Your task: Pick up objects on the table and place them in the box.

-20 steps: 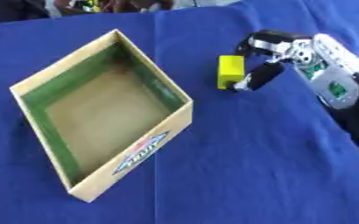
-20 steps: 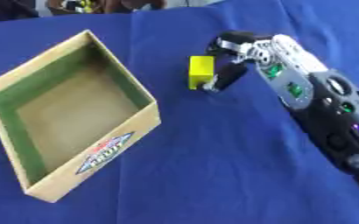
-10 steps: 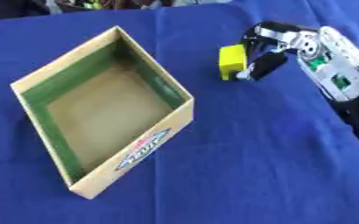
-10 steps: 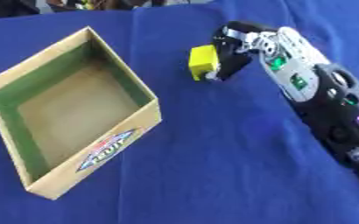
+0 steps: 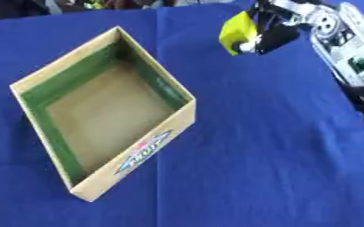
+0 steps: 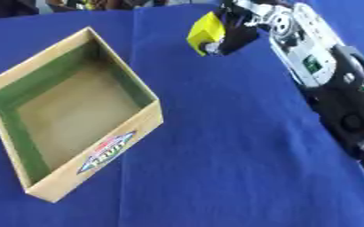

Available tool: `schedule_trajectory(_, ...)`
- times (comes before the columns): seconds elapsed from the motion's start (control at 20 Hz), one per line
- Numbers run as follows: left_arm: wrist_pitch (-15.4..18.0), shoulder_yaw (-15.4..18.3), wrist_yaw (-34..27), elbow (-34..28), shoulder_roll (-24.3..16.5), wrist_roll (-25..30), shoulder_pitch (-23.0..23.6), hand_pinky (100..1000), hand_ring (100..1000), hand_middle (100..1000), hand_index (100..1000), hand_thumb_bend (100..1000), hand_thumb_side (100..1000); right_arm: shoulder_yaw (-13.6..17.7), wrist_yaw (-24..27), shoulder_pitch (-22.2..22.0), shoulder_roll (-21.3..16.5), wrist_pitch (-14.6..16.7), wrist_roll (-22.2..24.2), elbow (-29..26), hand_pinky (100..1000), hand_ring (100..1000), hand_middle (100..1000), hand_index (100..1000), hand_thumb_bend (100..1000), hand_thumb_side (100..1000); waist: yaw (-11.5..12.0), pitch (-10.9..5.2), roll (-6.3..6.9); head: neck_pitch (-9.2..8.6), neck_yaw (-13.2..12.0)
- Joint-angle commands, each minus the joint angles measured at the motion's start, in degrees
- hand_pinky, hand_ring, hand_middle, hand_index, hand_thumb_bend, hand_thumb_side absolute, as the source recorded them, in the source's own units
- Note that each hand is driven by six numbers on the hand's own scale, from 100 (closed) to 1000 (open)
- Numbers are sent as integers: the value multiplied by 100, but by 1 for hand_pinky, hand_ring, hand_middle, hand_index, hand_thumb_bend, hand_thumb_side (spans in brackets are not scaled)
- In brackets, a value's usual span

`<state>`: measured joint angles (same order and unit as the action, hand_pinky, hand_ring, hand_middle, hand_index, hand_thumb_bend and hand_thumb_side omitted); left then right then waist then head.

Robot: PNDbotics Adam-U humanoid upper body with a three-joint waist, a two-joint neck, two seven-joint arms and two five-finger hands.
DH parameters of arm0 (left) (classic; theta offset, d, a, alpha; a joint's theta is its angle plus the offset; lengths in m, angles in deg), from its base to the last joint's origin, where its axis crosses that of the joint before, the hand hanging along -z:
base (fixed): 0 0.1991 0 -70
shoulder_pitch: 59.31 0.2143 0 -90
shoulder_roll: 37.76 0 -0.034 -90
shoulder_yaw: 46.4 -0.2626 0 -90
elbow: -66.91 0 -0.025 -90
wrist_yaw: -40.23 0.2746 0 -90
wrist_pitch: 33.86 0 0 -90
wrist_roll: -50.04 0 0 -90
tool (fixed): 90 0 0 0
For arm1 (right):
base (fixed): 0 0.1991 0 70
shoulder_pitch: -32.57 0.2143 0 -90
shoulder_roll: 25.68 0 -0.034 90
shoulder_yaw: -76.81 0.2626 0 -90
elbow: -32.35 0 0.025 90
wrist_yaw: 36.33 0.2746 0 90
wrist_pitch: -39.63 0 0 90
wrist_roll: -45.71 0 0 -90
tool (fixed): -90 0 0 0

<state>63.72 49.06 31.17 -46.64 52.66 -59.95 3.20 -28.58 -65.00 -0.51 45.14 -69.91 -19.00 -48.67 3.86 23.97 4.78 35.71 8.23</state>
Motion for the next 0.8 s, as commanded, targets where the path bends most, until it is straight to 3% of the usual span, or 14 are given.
schedule_trajectory(0.05, -18, -8, 0, -104, -113, 4, -72, 733, 797, 782, 919, 100, 1000, 116, 97, 191, -205, -81, -96, -315, 666, 642, 396, 404, 364, 341, -9, -185, -33, -18, -12)
schedule_trajectory(0.5, -15, -17, 2, -104, -132, 7, -73, 733, 798, 783, 920, 100, 1000, 70, 178, 658, -3, -135, -185, -766, 659, 635, 395, 405, 374, 360, -1, -245, -88, -70, 43)
schedule_trajectory(0.8, 26, 5, 19, -104, -118, 0, -71, 733, 799, 784, 919, 100, 1000, -189, -16, 1130, 629, -115, 1, -785, 654, 628, 395, 407, 376, 363, 96, -288, -114, -83, 182)
